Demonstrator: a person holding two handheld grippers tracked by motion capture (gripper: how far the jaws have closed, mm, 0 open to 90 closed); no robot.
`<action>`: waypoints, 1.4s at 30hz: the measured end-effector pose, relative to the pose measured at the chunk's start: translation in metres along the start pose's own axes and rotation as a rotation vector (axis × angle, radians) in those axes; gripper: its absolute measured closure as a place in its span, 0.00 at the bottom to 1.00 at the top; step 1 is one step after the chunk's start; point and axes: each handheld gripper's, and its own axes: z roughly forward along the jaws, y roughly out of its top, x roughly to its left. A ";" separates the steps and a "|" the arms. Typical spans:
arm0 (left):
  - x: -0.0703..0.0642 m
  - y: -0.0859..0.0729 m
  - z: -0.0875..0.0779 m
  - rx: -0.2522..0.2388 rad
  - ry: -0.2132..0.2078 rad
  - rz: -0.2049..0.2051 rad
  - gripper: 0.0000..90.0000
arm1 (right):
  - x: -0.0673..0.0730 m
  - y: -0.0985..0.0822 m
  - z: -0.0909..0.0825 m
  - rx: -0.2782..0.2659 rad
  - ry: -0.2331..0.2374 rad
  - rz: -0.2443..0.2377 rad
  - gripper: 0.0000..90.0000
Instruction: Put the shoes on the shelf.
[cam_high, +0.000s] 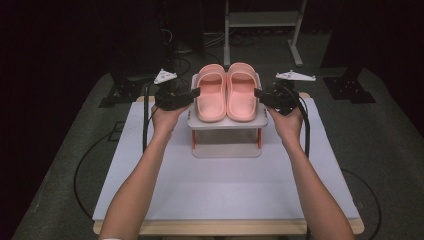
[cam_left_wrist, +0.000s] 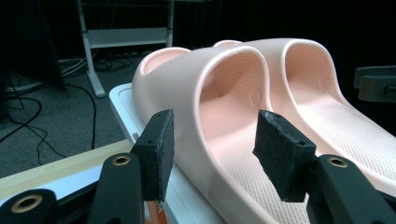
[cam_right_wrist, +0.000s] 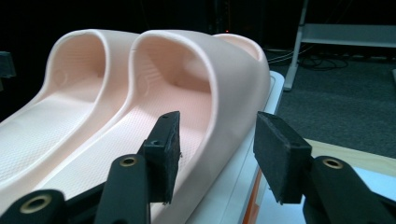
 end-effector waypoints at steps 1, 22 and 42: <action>0.000 0.000 0.000 0.000 0.000 0.000 0.52 | 0.000 0.000 0.000 0.000 0.000 0.000 0.56; -0.004 -0.013 -0.023 -0.016 -0.013 0.004 0.47 | 0.000 -0.011 -0.026 -0.026 0.024 -0.027 0.53; -0.008 -0.022 -0.038 -0.047 -0.034 0.022 0.38 | 0.000 -0.025 -0.042 -0.026 0.063 -0.047 0.46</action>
